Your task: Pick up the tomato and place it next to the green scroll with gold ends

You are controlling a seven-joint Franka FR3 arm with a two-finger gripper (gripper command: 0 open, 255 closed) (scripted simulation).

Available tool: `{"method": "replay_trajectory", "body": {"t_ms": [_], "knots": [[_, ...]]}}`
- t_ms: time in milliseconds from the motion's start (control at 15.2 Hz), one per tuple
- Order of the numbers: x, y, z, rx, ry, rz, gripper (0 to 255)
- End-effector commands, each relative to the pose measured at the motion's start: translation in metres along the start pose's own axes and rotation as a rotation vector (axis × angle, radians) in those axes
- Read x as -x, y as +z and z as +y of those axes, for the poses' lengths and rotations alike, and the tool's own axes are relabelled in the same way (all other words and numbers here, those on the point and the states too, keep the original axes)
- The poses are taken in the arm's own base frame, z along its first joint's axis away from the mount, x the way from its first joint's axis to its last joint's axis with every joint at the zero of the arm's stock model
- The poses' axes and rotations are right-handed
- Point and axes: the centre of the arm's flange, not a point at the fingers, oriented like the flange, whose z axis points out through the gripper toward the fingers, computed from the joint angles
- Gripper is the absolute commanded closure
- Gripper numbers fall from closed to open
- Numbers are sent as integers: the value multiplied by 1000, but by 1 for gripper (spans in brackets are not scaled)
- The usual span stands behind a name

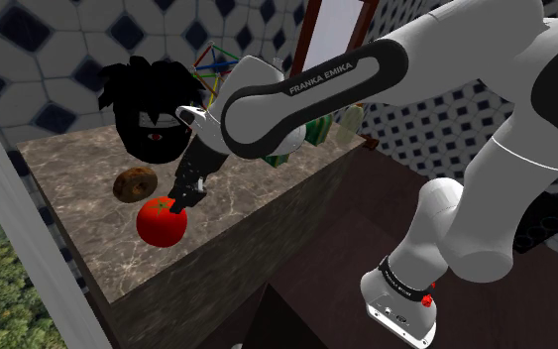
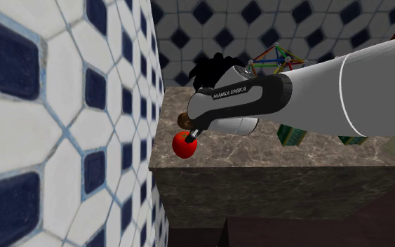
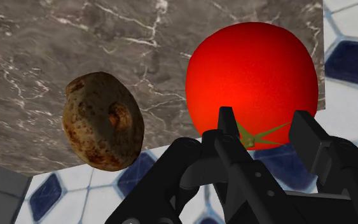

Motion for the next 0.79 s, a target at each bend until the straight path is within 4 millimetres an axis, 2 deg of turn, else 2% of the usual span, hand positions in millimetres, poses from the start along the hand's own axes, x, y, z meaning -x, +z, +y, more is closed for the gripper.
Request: {"method": "replay_trajectory", "body": {"t_ms": [0,264,726], "knots": [[0,0,0,0,0,0,255],[0,0,0,0,0,0,255],[-17,-32,-2,0,0,0,255]]}}
